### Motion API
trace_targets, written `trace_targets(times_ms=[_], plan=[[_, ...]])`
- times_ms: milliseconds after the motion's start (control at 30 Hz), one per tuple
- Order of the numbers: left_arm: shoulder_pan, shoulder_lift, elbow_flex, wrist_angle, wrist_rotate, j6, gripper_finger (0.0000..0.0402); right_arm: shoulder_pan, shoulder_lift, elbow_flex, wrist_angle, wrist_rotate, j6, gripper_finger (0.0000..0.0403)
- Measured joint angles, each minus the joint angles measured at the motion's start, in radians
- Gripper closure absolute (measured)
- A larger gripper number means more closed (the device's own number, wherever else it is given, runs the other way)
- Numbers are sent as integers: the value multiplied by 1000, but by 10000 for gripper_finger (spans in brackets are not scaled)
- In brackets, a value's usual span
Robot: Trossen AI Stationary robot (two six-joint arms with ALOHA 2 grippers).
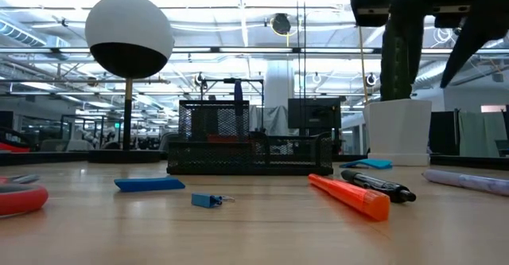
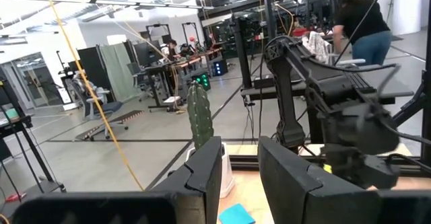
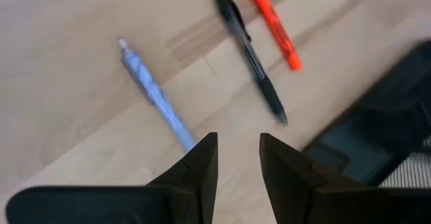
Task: Pick and place office supplies into organizer
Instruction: Put the purple pen into the black desk organizer
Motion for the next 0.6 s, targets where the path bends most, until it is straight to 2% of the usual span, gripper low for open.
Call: trace_targets(times_ms=[600], plan=[[0,0,0,0,0,0,298,26,135,19,-63,-3,-275,303]])
